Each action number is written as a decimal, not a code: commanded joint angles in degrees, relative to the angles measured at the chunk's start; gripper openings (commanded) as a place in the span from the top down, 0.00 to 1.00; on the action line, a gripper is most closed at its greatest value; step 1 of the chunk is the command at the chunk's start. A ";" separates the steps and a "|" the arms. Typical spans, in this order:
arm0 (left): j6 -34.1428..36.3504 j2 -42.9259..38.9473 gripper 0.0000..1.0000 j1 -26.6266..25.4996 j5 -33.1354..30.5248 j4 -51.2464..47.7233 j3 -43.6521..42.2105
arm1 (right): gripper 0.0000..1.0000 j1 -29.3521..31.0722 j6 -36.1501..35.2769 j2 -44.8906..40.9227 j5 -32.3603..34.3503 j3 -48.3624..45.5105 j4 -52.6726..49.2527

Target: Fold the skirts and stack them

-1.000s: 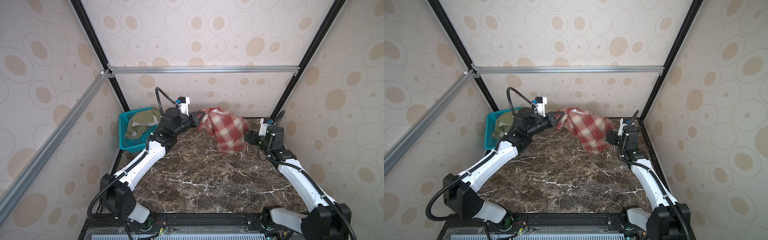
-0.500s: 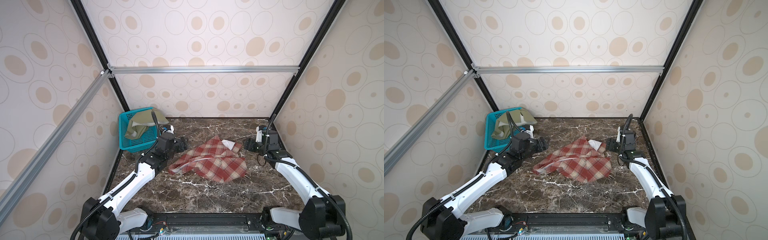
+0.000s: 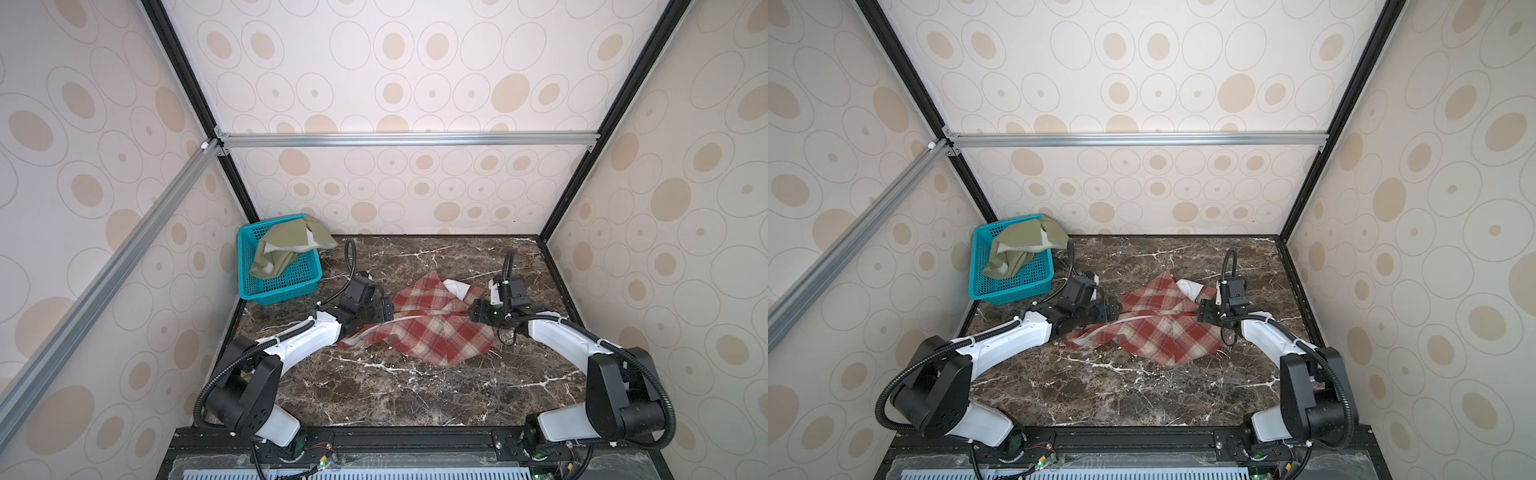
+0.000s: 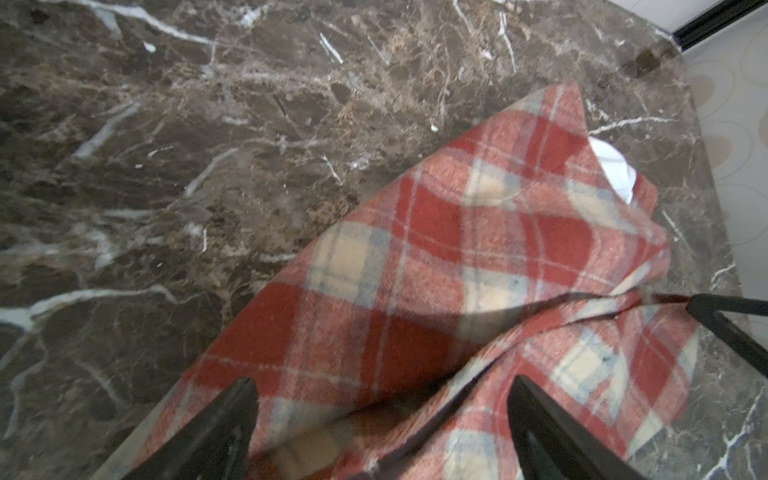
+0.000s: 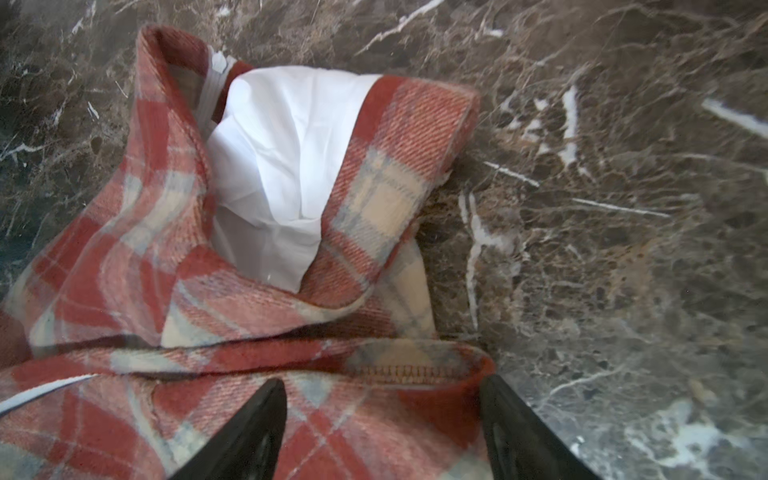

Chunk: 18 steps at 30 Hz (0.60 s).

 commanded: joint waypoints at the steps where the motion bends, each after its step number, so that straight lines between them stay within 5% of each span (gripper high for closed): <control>1: -0.07 -3.64 0.05 -0.13 -3.18 -6.36 -2.47 | 0.22 2.18 -0.82 2.33 -2.02 2.11 2.02; 11: -4.41 -4.37 0.06 -0.13 -3.35 -6.08 -8.96 | 0.23 4.11 -1.21 12.99 -2.28 9.72 3.23; 14: -4.96 -3.04 0.11 -0.13 -2.68 -4.36 -9.72 | 0.45 4.16 -1.17 14.82 -3.14 11.34 2.07; 15: -4.93 -2.60 0.18 -0.13 -2.49 -3.94 -9.72 | 0.64 4.21 -1.30 14.92 -3.96 11.74 1.84; 18: -4.38 -1.90 0.47 -0.13 -2.01 -3.39 -9.39 | 0.97 4.28 -1.46 12.99 -5.21 11.79 1.93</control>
